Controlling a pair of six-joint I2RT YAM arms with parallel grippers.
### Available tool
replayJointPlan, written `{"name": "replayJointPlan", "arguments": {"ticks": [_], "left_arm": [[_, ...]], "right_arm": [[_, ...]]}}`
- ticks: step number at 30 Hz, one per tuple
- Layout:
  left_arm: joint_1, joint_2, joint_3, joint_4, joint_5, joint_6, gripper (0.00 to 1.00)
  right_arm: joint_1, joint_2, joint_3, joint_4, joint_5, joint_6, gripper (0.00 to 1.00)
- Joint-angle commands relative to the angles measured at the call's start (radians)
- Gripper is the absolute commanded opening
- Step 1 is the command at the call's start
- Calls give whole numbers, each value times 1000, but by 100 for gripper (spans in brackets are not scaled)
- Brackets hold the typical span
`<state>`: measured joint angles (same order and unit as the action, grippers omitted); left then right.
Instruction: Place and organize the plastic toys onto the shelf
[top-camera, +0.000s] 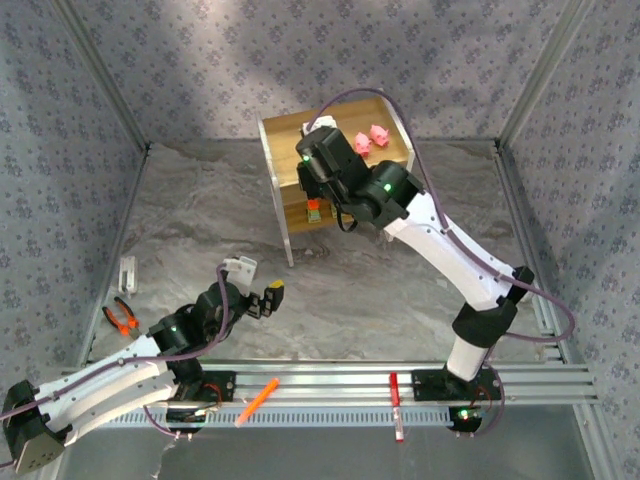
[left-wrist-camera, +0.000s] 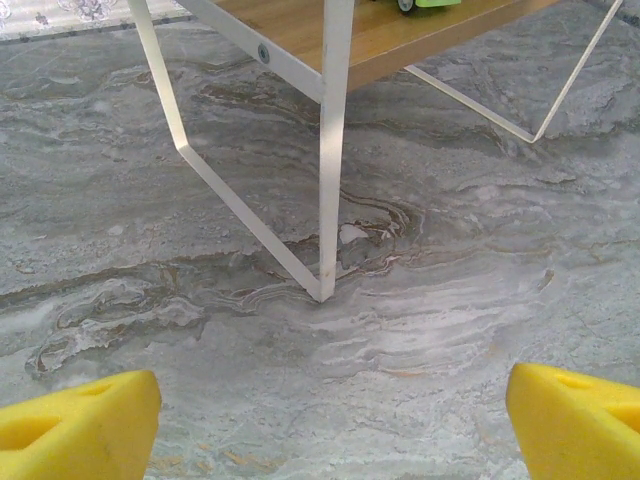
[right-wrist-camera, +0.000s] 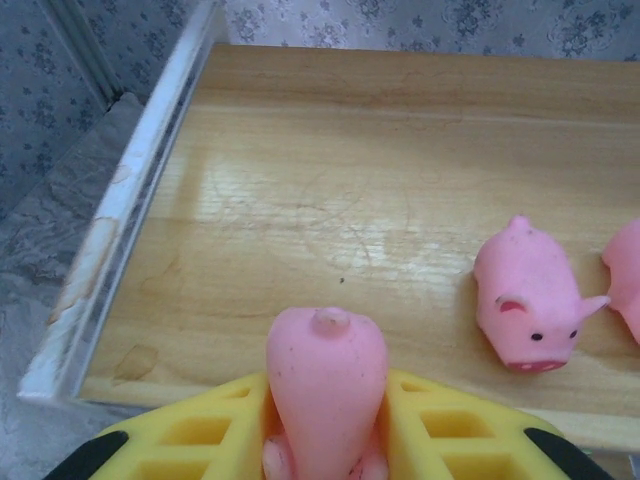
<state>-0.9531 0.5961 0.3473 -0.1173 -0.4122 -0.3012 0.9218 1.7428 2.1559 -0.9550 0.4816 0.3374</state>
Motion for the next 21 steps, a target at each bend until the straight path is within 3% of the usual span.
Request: {"name": "replayJointPlan", "arguments": {"ticks": [1, 21], "left_arm": [[8, -12, -1, -5, -10, -11, 90], [19, -3, 0, -8, 0, -16, 90]], "right_arm": [[-25, 27, 62, -48, -42, -31, 31], [-86, 147, 214, -135, -121, -61, 33]]}}
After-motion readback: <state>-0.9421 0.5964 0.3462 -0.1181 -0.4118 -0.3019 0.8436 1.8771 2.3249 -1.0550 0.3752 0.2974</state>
